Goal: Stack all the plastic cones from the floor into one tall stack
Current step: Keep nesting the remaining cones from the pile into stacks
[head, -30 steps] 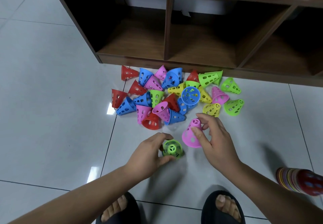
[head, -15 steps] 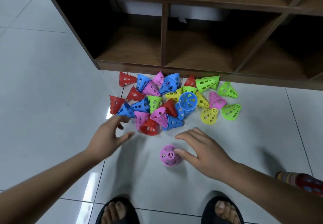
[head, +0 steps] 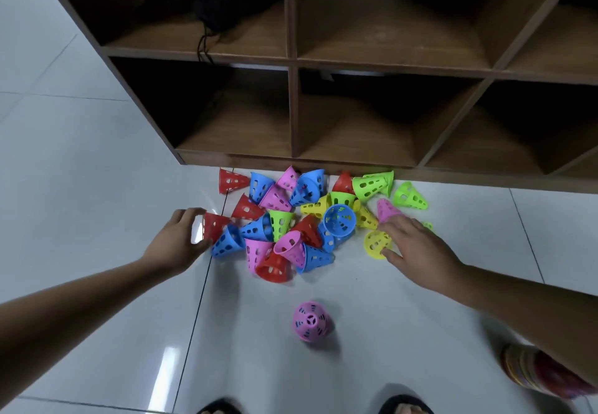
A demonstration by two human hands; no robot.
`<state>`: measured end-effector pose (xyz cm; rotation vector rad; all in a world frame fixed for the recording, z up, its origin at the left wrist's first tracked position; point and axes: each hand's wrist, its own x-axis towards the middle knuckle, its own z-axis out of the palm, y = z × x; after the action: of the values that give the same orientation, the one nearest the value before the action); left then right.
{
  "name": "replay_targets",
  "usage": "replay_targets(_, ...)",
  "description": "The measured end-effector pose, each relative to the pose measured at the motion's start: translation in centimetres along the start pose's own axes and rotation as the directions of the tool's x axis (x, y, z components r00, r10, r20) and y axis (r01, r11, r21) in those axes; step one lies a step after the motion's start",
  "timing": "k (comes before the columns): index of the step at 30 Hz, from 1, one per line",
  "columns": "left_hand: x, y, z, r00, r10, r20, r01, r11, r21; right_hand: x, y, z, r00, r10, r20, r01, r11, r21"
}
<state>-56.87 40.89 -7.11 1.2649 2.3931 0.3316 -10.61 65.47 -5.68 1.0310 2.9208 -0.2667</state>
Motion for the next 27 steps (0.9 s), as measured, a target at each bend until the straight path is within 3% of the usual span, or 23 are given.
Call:
replay_targets(10, 1.2, -0.5, 2.5, 0.998, 0.059, -0.022, -0.058, 0.998, 0.036, -2.1, -0.7, 6.3, 0.981, 0.194, 0.026, -0.191, 0.921, 0.339)
replay_targets(15, 0.0, -0.9, 3.8, 0.995, -0.055, -0.077, 0.048, 0.995, -0.093, -4.1, -2.3, 6.5, 0.978, 0.208, -0.019, -0.182, 0.893, 0.412)
replay_targets(20, -2.5, -1.7, 3.5, 0.976, -0.072, -0.206, 0.046, 0.991, -0.125, -5.1, -5.8, 3.3, 0.962, 0.274, -0.002, -0.226, 0.796, 0.561)
replay_targets(24, -4.1, -1.3, 2.3, 0.958, -0.094, -0.269, 0.057, 0.988, -0.141, -5.6, -10.1, -0.7, 0.974, 0.222, -0.037, -0.152, 0.770, 0.619)
replay_targets(27, -4.7, 0.5, 0.8, 0.944, -0.163, -0.288, 0.081, 0.957, -0.277, -6.0, -12.9, -2.2, 0.995, 0.064, -0.070, -0.010, 0.807, 0.591)
